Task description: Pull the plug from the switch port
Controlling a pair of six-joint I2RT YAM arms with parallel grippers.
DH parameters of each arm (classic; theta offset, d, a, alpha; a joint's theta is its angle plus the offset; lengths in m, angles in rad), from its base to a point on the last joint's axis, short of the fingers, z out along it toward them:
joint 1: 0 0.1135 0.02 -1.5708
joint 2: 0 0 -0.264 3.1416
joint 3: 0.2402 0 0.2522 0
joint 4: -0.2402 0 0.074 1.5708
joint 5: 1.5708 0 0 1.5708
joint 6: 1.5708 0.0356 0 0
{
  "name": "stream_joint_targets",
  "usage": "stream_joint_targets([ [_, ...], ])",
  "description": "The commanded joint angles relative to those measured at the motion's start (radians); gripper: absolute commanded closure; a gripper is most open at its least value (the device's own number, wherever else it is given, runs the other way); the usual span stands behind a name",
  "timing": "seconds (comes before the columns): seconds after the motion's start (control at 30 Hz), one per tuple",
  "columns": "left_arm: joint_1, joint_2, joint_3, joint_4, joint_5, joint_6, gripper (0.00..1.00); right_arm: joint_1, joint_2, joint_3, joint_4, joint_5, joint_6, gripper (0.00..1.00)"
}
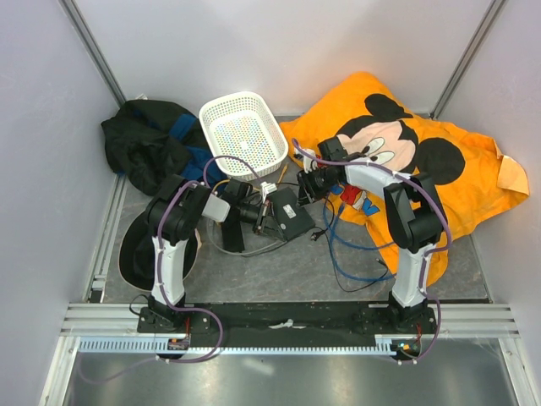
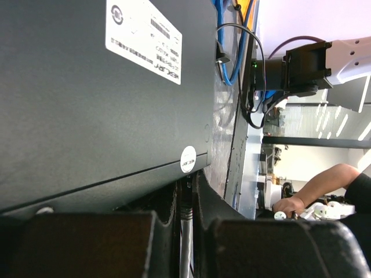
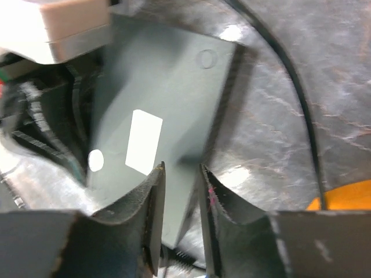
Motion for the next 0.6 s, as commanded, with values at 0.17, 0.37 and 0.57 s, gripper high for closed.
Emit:
stream_joint_targets([
  [0.17,-0.008,0.098,0.008,-0.161,-0.17,0.005,0.98,0.073,0.025,-0.091,0.062,0.077,0.03,0.69],
  [0.37,-0.008,0.092,0.016,-0.161,-0.167,-0.001,0.98,0.136,-0.036,-0.079,0.047,0.3,-0.005,0.81],
  [0.57,-0.007,0.097,0.007,-0.161,-0.163,0.002,0.98,0.142,-0.246,-0.139,0.209,0.313,0.04,1.0],
])
